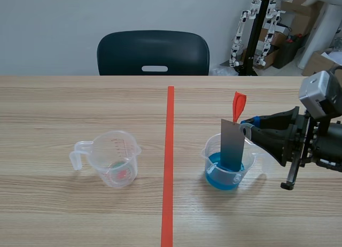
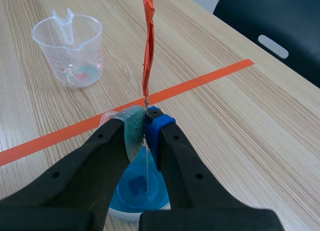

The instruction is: Do the redox reaction experiment. lower the plate into the blue solution

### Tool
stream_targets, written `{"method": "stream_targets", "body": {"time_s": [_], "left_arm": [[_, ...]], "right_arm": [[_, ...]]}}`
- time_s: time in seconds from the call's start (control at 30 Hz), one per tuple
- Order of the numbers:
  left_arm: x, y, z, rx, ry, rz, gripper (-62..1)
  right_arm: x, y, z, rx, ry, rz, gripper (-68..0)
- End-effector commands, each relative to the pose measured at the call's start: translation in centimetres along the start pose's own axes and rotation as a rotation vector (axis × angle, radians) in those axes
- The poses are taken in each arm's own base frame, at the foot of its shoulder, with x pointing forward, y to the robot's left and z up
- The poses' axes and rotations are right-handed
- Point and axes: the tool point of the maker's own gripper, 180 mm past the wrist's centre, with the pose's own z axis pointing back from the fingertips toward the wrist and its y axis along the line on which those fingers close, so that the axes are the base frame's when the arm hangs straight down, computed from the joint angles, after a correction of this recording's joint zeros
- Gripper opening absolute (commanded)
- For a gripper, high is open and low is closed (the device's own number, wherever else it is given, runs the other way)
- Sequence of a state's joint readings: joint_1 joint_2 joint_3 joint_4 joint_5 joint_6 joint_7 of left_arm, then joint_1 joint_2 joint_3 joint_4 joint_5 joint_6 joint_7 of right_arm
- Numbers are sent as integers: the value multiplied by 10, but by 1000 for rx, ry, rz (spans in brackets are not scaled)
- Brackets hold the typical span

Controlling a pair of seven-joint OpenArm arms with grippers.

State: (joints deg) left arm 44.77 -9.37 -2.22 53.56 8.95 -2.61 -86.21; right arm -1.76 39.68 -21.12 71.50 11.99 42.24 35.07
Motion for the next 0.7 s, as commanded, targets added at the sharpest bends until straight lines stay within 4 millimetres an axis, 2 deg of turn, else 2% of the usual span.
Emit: {"method": "stream_targets", "body": {"time_s": [0.0, 0.67], "left_arm": [[8, 1, -1, 6, -36, 1, 14], [8, 1, -1, 6, -36, 1, 14]], "right_arm": [[4, -4, 1, 7, 4, 16, -669], [3, -4, 1, 7, 11, 16, -669]]}}
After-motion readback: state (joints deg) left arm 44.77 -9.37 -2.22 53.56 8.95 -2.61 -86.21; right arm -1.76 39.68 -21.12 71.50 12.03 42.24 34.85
